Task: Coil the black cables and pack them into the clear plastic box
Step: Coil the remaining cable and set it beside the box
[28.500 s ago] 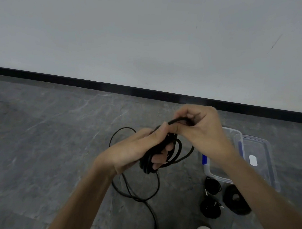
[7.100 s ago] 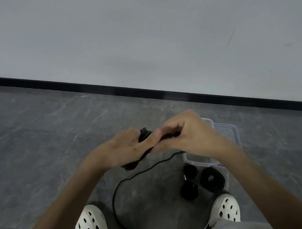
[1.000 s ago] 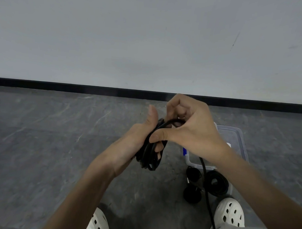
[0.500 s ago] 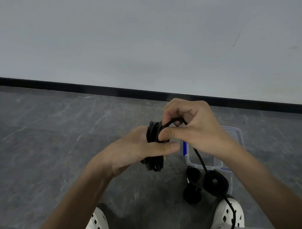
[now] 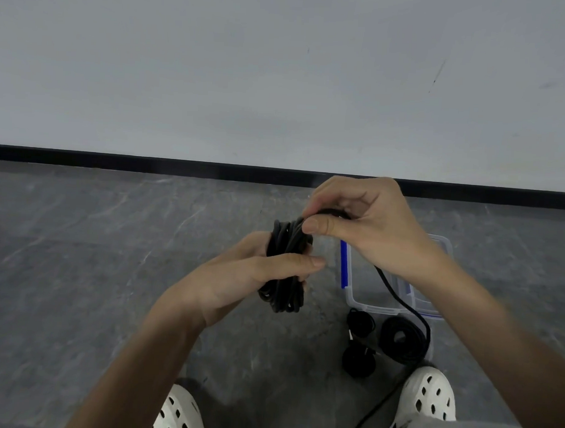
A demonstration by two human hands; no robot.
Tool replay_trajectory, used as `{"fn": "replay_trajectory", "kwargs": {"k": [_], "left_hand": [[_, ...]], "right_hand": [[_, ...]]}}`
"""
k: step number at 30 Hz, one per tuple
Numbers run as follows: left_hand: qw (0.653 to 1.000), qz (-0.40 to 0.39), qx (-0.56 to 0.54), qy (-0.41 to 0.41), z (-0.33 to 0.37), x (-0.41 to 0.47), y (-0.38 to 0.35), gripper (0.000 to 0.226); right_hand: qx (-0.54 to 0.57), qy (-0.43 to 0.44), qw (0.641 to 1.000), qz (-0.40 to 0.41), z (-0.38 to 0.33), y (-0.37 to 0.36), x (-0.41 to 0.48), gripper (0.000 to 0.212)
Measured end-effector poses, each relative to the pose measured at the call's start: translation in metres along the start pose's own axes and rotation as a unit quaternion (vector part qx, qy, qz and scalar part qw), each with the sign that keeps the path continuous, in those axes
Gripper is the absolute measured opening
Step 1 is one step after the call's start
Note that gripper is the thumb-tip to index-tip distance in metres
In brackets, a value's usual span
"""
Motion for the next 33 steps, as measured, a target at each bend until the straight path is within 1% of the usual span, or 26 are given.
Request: {"fn": "replay_trajectory", "kwargs": {"k": [1,2,5,8,13,16,18,22,25,28,30,33], "left_hand": [[1.0,0.002,-0.001,0.001,-0.0001,0.0003,0.0003,0.044],[1.0,0.003,-0.005,0.001,0.0003,0.0006,0.0004,0.044],[1.0,0.008,-0.02,0.003,0.0005,0.0012,0.0006,0.033],[1.0,0.017,-0.024,0.003,-0.0009,0.0018,0.0016,0.033],[0.999,0.019,-0.025,0.005,0.003,-0.0003,-0.0009,0.051],[1.0,0.009,-0.002,0.001,0.0042,-0.0025,-0.0016,0.06],[1.0,0.005,0.007,0.013,0.002,-0.0033,-0.0013,0.064],[0.999,0.012,-0.01,0.038,-0.0004,-0.0032,0.0017,0.053],[0.999,0.009,-0.028,0.033,-0.0003,-0.0033,0.0014,0.042],[0.999,0.025,-0.041,0.018,0.0018,-0.001,-0.0015,0.032],[0.999,0.029,-0.012,-0.005,0.0042,0.0012,-0.0044,0.033],[0.999,0.035,0.019,-0.023,0.0068,0.003,-0.0051,0.04]], "right_hand": [[0.003,0.002,1.0,0.006,-0.0003,-0.0002,0.0002,0.015],[0.004,0.003,1.0,0.012,-0.0006,-0.0005,0.0005,0.013],[-0.005,0.008,1.0,0.023,-0.0006,-0.0027,0.0007,0.011],[-0.01,0.008,0.999,0.029,0.0001,-0.0045,0.001,0.009],[0.003,0.001,1.0,0.029,-0.0001,-0.0047,0.0013,0.013],[0.01,0.0,1.0,0.01,-0.0014,-0.0046,0.0014,0.015],[0.009,-0.005,1.0,-0.006,-0.0002,-0.0048,0.001,0.012],[0.0,-0.01,1.0,-0.015,0.0019,-0.0043,0.0005,0.012],[-0.001,-0.011,1.0,-0.013,0.0009,-0.0037,0.001,0.013],[-0.006,-0.017,1.0,-0.003,0.0027,-0.0021,0.0021,0.016],[-0.01,-0.02,1.0,0.002,0.0037,-0.002,0.0023,0.013],[-0.025,-0.012,1.0,0.011,0.0038,-0.0027,0.0017,0.011]]}}
Point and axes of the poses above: each hand's wrist, its own x-axis towards the middle knuckle, its own y-axis out of the back of the hand, z = x × y, the point moved 5 cm from there along x, towards the middle knuckle, and after that the axes turned 9 degrees about -x, right-handed, at the moved point
